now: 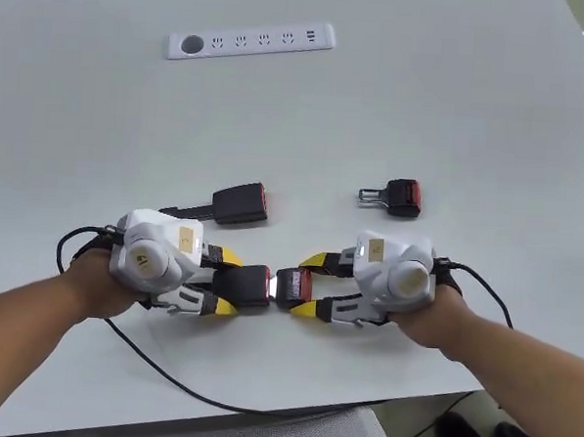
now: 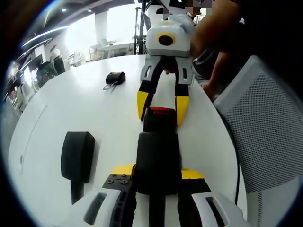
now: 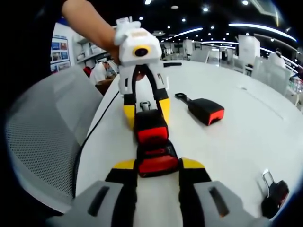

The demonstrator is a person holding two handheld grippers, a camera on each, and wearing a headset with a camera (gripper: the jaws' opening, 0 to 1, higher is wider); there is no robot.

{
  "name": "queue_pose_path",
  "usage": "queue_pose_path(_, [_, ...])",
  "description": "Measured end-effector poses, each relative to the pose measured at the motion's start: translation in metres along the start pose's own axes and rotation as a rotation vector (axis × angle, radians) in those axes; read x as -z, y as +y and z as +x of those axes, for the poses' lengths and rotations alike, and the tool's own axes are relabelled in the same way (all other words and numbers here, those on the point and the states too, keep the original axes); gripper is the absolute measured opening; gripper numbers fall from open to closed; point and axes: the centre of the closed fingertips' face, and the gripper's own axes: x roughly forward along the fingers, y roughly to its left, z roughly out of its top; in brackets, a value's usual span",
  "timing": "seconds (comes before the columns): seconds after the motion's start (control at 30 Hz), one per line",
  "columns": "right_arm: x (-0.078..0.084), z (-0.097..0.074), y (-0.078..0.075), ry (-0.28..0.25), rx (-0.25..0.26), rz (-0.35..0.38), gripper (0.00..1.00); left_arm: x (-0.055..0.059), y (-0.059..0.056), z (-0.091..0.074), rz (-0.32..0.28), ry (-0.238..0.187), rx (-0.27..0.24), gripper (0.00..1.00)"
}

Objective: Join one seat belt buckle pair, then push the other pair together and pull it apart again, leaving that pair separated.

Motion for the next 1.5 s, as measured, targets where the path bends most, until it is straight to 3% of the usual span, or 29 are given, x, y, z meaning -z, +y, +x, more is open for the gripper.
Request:
queue_pose_path(0.9, [0.001, 0.001, 0.001, 0.022, -0.006, -0.008, 0.33, 0.0, 0.0, 0.0, 0.0, 0.008, 0.002, 0.34])
queue_pose_path(1.2, [0.0, 0.003, 0.0, 0.078, -0.005, -0.064, 0.35, -0.001, 0.0, 0.001, 0.026, 0.037, 0.003, 0.34])
queue_pose_path(1.27, [0.0, 0.002, -0.001, 0.096, 0.001, -0.075, 0.35, -0.001, 0.0, 0.001, 0.014, 0.044, 0.001, 0.35])
queue_pose_path(1.37, [0.0, 0.0, -0.002, 0.124, 0.015, -0.059, 0.35, -0.006, -0.001, 0.0, -0.118, 0.036, 0.017, 0.37])
queue_pose_path(1.43, [0.0, -0.002, -0.004, 0.133, 0.024, -0.038, 0.39, -0.007, 0.002, -0.004, -0.096, 0.043, 0.006, 0.39])
queue_pose_path(1.5, [-0.003, -0.006, -0.008, 0.112, 0.042, -0.011, 0.53, -0.01, 0.002, -0.009, -0.105, 0.048, -0.005, 0.46])
